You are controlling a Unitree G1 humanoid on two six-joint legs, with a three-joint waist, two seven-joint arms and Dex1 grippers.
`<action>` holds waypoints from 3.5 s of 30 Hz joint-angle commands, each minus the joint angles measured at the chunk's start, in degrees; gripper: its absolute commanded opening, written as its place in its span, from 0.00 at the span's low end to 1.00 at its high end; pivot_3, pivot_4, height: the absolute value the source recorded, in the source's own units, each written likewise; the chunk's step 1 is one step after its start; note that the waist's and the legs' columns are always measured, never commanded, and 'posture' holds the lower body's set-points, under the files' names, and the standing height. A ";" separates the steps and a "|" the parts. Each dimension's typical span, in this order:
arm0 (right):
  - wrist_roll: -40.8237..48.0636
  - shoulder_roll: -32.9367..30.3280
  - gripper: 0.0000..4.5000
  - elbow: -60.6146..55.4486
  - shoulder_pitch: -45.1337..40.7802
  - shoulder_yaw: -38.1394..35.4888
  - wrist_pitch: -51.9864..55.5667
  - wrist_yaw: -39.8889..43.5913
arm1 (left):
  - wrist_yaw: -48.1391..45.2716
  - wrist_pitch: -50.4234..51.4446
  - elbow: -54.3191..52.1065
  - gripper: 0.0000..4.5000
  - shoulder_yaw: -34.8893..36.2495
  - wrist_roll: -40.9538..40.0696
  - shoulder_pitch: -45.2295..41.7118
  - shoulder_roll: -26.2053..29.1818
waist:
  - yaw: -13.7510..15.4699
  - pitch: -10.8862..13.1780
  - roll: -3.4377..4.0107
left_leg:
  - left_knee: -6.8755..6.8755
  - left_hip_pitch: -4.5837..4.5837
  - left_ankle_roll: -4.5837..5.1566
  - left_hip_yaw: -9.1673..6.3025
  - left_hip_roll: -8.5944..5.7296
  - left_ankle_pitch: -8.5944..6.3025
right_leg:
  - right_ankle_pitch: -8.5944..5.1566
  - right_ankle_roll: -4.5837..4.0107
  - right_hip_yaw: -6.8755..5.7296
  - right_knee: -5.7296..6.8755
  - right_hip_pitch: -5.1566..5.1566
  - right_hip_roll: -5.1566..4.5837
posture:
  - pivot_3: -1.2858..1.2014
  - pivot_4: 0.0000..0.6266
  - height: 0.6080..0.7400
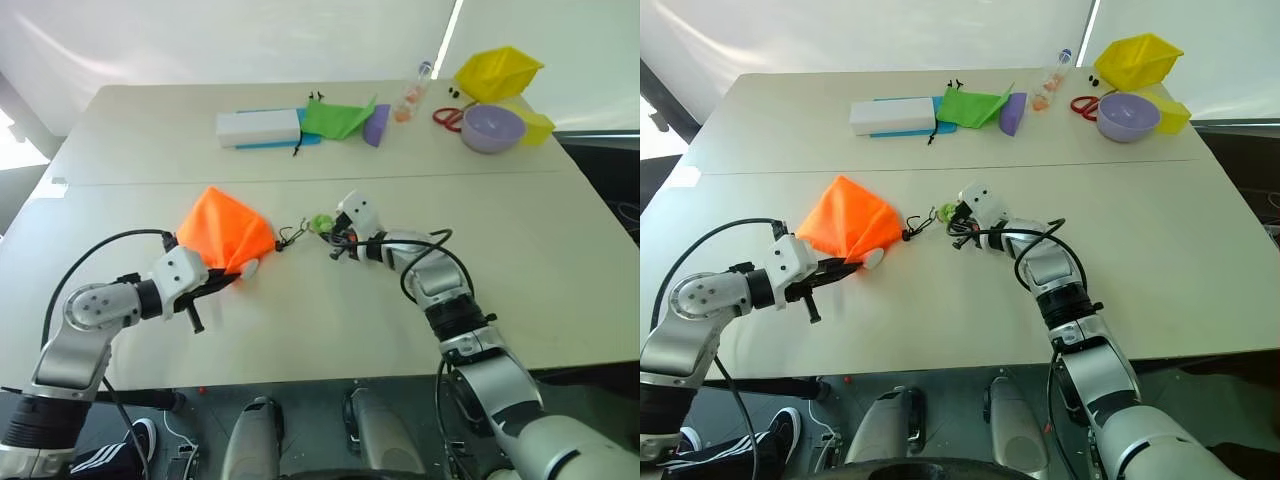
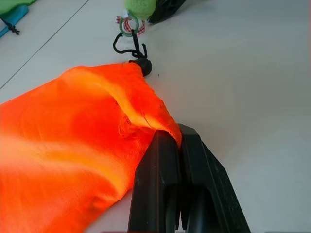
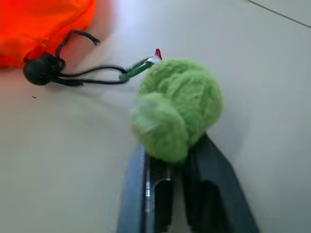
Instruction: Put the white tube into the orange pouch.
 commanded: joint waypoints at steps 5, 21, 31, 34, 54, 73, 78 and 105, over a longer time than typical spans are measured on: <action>5.31 -6.25 0.01 -19.14 7.97 -3.31 6.69 2.90 | -0.58 -1.13 -1.15 0.00 1.02 -0.71 0.31 0.52 | 0.25 0.00 0.00 | 0.00 -0.02 0.00 0.00 -0.01 0.00 | -0.02 0.00 0.00 -0.03 0.01 -0.03 | 0.52 0.24 1.00; 14.55 -16.22 0.01 -44.24 24.06 -5.63 18.56 4.01 | -5.79 -0.35 -1.32 0.00 1.28 -3.40 1.34 1.89 | 0.14 -0.01 -0.01 | 0.03 0.00 0.00 0.01 -0.02 0.00 | -0.03 -0.03 0.02 -0.07 0.02 -0.05 | 0.52 0.24 1.00; 16.26 -21.69 0.01 -45.60 27.46 -6.48 17.62 4.18 | -9.05 1.29 -0.92 0.00 1.14 -4.87 1.61 3.09 | 0.47 -0.01 -0.02 | 0.02 -0.03 -0.01 0.03 -0.04 -0.01 | -0.06 -0.02 0.02 -0.17 0.03 -0.10 | 0.52 0.24 1.00; 16.99 -20.63 0.00 -44.63 25.97 -6.18 17.42 3.21 | -9.73 3.16 -0.25 0.06 1.31 -7.16 0.51 2.33 | 0.19 -0.01 -0.04 | 0.05 -0.03 -0.01 0.02 -0.04 -0.01 | -0.05 -0.03 0.03 -0.17 0.04 -0.09 | 0.52 0.24 1.00; 13.41 -18.09 0.00 -37.38 23.04 -1.74 10.61 1.08 | -19.30 9.77 9.98 0.60 -5.58 -10.53 -23.64 1.39 | 1.40 -0.01 -0.06 | 0.19 0.06 0.00 -0.04 -0.08 0.00 | -0.03 -0.03 0.00 -0.09 0.21 0.01 | 0.52 0.24 1.00; 8.42 -13.08 0.00 -31.47 21.03 0.19 4.40 -2.95 | -36.15 -5.18 57.97 0.60 -20.40 7.52 -53.73 -17.04 | 1.74 -0.01 -0.09 | 0.20 -0.08 0.02 -0.13 -0.09 0.01 | -0.08 0.08 0.01 -0.10 0.18 0.13 | 0.52 0.24 1.00; 7.79 -12.63 0.00 -31.64 21.15 0.26 4.14 -3.52 | -37.38 -0.84 58.55 0.60 -21.82 10.12 -55.13 -18.17 | 1.47 -0.01 -0.09 | 0.19 -0.07 0.02 -0.18 -0.08 0.01 | -0.07 0.12 0.01 -0.06 0.16 0.18 | 0.52 0.24 1.00; 6.42 -11.52 0.00 -30.18 20.79 0.85 2.37 -3.21 | -19.20 11.19 33.16 0.60 -20.36 12.53 -41.41 -16.88 | 1.69 -0.01 -0.09 | 0.28 -0.03 0.02 -0.22 -0.07 0.01 | -0.05 0.14 0.00 0.03 0.23 0.17 | 0.52 0.24 1.00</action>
